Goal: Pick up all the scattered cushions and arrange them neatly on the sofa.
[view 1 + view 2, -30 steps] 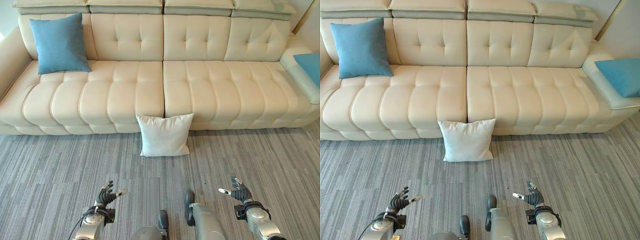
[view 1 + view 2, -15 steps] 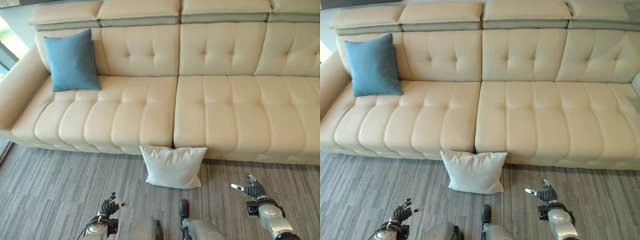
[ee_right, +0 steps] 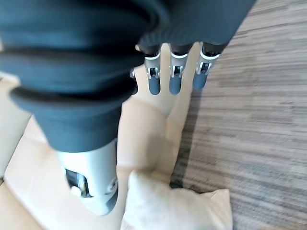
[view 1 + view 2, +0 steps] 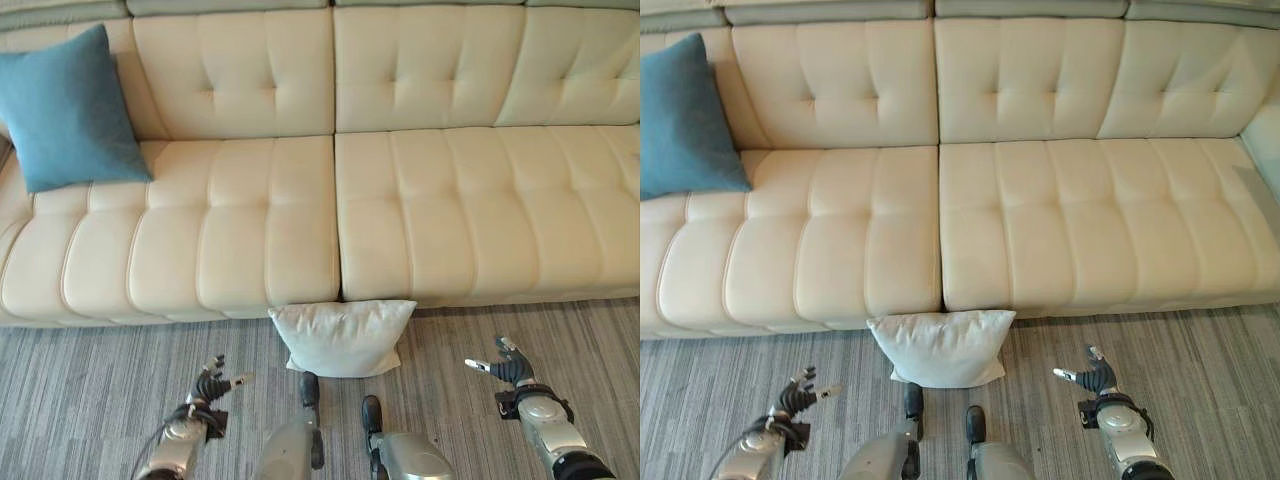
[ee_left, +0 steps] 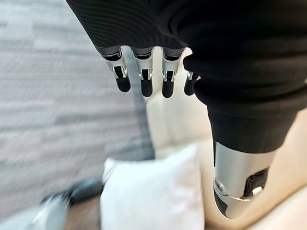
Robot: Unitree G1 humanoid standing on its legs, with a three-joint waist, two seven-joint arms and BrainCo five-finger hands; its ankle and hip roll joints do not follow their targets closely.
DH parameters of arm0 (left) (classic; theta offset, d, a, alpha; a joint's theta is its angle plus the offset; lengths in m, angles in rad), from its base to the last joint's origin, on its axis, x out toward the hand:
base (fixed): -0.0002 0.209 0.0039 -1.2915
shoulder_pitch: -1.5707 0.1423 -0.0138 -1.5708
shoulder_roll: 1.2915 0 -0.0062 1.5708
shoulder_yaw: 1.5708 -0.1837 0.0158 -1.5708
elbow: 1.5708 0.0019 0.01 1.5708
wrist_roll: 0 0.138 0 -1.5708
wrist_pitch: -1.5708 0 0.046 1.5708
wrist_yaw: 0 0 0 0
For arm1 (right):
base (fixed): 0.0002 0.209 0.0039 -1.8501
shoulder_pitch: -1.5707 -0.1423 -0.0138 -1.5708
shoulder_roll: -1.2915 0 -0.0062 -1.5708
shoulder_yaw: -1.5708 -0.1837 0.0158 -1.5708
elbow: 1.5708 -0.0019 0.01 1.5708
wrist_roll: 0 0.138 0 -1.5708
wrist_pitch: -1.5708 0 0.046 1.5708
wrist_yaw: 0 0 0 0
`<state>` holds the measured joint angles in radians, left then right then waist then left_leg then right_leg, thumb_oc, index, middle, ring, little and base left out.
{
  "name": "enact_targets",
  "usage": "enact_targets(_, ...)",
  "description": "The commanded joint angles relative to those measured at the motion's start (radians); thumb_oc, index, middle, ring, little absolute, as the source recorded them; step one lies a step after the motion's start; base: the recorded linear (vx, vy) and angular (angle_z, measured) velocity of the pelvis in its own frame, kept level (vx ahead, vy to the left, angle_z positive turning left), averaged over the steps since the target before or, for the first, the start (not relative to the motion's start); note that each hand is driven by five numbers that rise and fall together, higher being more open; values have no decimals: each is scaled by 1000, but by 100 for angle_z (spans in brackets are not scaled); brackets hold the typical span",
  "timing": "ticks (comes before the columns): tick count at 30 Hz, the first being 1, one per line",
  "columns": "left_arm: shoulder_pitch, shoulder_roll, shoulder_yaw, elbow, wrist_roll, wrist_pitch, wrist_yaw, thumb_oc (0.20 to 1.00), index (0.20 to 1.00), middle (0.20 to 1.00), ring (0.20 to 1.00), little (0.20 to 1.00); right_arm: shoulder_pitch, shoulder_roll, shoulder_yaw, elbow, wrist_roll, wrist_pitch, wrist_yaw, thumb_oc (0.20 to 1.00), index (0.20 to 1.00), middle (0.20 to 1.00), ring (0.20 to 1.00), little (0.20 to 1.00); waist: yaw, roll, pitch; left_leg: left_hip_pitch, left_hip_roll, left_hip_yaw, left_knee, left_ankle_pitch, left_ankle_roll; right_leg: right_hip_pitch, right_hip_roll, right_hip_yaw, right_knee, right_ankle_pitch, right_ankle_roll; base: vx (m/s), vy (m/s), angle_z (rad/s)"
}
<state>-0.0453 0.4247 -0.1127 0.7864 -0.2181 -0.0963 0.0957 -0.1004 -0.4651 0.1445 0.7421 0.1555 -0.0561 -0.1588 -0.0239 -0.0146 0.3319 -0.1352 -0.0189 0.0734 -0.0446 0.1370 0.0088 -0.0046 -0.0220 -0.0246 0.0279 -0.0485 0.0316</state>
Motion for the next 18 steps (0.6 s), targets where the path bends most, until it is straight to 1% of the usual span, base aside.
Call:
enact_targets(1,40,7,16,-7,-26,-30,24,1000,1000,1000,1000,1000,3,-21,12,-5,-4,-19,-11,1000,1000,1000,1000,1000,23,-19,-55,-7,31,10,160,-196,-33,-103,-30,-9,63,13,45,0,0,0)
enact_targets(6,39,-2,24,15,-42,-33,31,1000,1000,1000,1000,1000,-8,-11,41,2,-21,-13,-7,1000,1000,1000,1000,1000,31,-21,-63,21,29,12,134,-189,-38,-88,-28,-11,45,19,44,20,-50,1)
enact_targets(8,35,-6,23,13,-53,-36,35,1000,1000,1000,1000,1000,-16,-12,47,5,-23,-14,-13,1000,1000,1000,1000,1000,33,-20,-59,19,33,11,132,-184,-42,-90,-29,-21,34,21,42,-45,-97,2)
enact_targets(10,16,-12,19,16,-75,-41,46,1000,1000,1000,1000,1000,-41,-11,56,18,-17,-16,-24,1000,1000,1000,1000,1000,34,-18,-38,-18,37,4,150,-181,-46,-124,-28,-33,50,19,39,-145,-84,7)
enact_targets(11,-8,-10,12,16,-92,-46,57,1000,1000,1000,1000,1000,-66,-11,61,28,-7,-18,-35,1000,1000,1000,1000,1000,35,-14,-11,-55,42,2,172,-180,-49,-161,-28,-41,78,16,36,-293,-110,21)
enact_targets(12,-51,-4,3,23,-115,-54,78,1000,1000,1000,1000,1000,-113,-12,64,53,18,-20,-55,1000,1000,1000,1000,1000,32,-7,18,-132,45,-7,223,-179,-53,-242,-26,-50,146,6,30,-282,-92,23)
enact_targets(13,-72,0,-3,28,-126,-57,87,1000,1000,1000,1000,1000,-137,-11,67,69,30,-20,-67,1000,1000,1000,1000,1000,30,-2,24,-168,47,-11,252,-185,-52,-285,-28,-51,185,-7,27,-179,-52,24)
enact_targets(14,-72,0,-3,28,-126,-57,87,1000,1000,1000,1000,1000,-137,-11,67,69,30,-20,-67,1000,1000,1000,1000,1000,30,-2,23,-169,47,-11,253,-185,-52,-285,-28,-51,185,-7,27,-147,-34,15)
enact_targets(15,-119,6,-11,36,-155,-67,113,1000,1000,1000,1000,1000,-188,-15,69,96,66,-26,-90,1000,1000,1000,1000,1000,26,2,44,-259,52,-11,323,-192,-47,-382,-34,-51,270,-25,21,-155,-34,4)
enact_targets(16,-146,14,-15,40,-169,-73,124,1000,1000,1000,1000,1000,-217,-22,70,105,82,-30,-103,1000,1000,1000,1000,1000,23,3,53,-311,53,-9,363,-198,-44,-435,-34,-53,311,-37,16,-129,-34,-1)
enact_targets(17,-170,18,-20,42,-187,-76,131,1000,1000,1000,1000,1000,-248,-25,77,116,98,-30,-113,1000,1000,1000,1000,1000,20,5,64,-344,58,-13,409,-233,-47,-470,-36,-46,357,-71,18,-80,-15,-5)
enact_targets(18,-203,28,-31,40,-194,-83,144,1000,1000,1000,1000,1000,-285,-33,84,125,112,-31,-126,1000,1000,1000,1000,1000,15,7,77,-398,62,-8,455,-242,-45,-522,-38,-46,397,-83,14,-86,10,4)
